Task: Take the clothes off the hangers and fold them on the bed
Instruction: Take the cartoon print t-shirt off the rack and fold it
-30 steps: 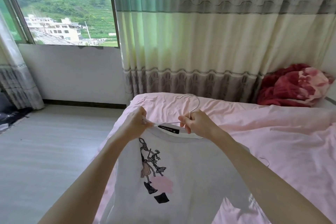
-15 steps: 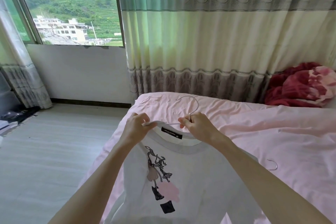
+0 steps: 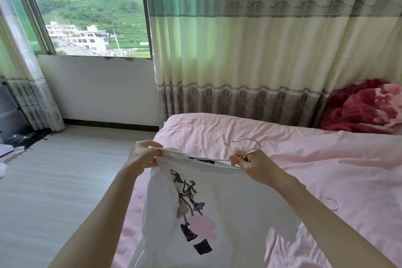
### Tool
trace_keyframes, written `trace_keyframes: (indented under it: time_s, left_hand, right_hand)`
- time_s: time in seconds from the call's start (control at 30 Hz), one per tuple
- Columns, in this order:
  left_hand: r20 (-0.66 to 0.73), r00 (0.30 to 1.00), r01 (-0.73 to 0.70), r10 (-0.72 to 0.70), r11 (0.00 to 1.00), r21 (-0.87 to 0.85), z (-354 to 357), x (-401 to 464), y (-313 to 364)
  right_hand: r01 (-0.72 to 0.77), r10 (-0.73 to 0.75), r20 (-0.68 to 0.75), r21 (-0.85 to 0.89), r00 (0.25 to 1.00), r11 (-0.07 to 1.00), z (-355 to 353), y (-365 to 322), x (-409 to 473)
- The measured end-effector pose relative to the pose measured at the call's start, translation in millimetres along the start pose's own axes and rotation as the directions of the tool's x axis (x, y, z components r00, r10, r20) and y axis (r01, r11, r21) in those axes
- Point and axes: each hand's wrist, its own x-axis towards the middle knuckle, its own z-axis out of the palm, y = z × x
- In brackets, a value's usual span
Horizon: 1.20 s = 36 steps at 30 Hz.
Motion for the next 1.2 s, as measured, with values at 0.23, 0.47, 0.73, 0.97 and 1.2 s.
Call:
trace_keyframes:
  time_s: [0.23,0.47,0.73,0.97,1.2]
  left_hand:
    - [0.243,0.965,-0.142,0.102,0.978,0.151,19.1,0.4,3.2]
    - [0.126,0.972,-0.232,0.199,0.899,0.371,27.7,3.0,3.2]
    - [0.219,0.973,0.071,-0.071,0.997,0.007,8.6,17.2,0.3]
    - [0.483,0.866,0.196,-0.132,0.977,-0.085,29.1,5.0,-26.6]
    - [0.378,0.924,0.006,-0.057,0.991,0.134,95.7,-37.9,-45.7]
  right_hand:
    - [-0.105,0.106,-0.054,0.021,0.993,0.994,-1.2,23.1,-5.3]
    - [-0.077,0.078,-0.022,0.005,0.997,0.997,-1.8,28.1,-13.6]
    - [-0.014,0.022,-0.038,0.195,0.999,0.981,-8.8,31.8,-26.5]
    - [-0.155,0.286,-0.082,0.684,0.955,0.713,7.1,41.4,-23.8]
    - [-0.078,0.573,-0.1,0.957,0.813,0.278,-7.0,39.6,-3.6]
